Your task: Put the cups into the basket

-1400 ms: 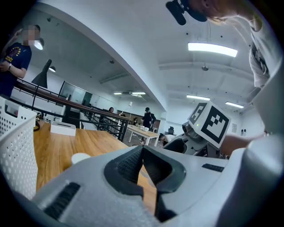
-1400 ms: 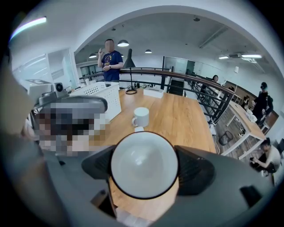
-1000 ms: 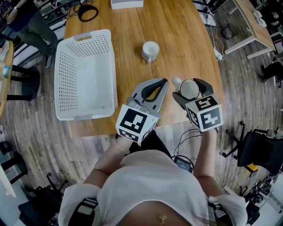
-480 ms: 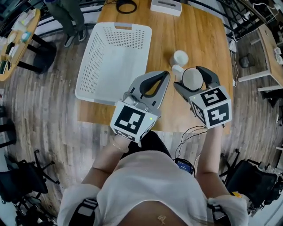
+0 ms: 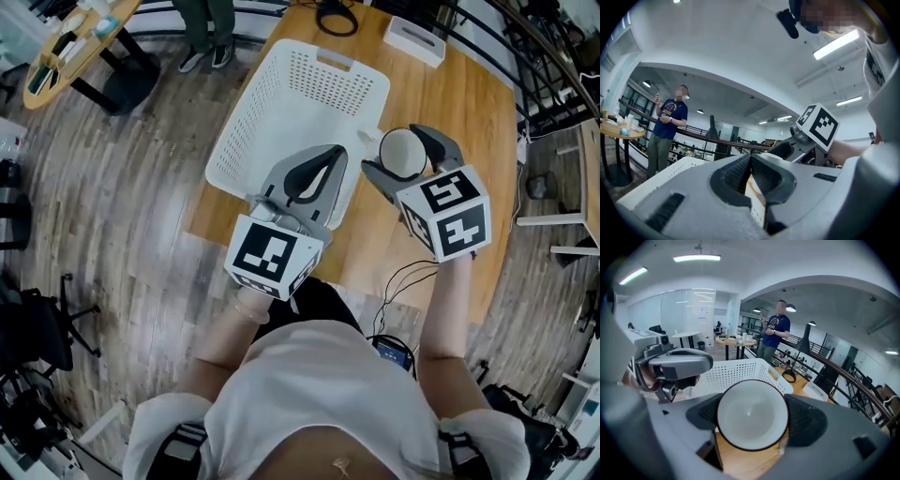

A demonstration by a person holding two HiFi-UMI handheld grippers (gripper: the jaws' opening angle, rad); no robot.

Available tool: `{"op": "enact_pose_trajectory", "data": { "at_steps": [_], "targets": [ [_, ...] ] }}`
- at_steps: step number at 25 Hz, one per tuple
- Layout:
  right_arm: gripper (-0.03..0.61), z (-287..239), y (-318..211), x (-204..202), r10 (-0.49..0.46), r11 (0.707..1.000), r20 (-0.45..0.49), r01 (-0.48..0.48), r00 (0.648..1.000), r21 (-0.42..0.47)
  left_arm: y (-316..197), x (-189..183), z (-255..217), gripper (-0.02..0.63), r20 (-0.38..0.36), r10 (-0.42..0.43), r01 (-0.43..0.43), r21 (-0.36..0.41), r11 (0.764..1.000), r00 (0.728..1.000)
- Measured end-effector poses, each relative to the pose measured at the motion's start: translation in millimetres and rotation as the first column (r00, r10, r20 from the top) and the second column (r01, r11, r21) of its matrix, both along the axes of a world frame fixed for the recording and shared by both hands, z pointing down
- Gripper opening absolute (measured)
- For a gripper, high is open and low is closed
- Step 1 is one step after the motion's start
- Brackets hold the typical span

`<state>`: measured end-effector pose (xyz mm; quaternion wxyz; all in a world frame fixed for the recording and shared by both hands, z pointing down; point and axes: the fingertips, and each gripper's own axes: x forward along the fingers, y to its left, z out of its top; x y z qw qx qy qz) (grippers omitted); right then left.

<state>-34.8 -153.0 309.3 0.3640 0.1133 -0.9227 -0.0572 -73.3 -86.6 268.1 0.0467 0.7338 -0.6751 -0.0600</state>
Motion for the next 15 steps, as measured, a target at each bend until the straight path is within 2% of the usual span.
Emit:
{"op": "enact_pose_trajectory", "data": {
  "at_steps": [7, 15],
  "targets": [
    [0.400, -0.9, 19.5, -58.0, -0.115, 0.993, -0.005, 0.115, 0.993, 0.005, 20.1, -44.9, -1.0, 0.008, 0.003, -0.098, 0.098, 0.007, 0.995, 0.995],
    [0.400, 24.1, 35.0, -116.7, -0.206, 0.978, -0.053, 0.205, 0.977, -0.027, 34.1, -86.5, 5.0, 0.008, -0.003, -0.165, 0.165, 0.002, 0.986, 0.986]
  ]
}}
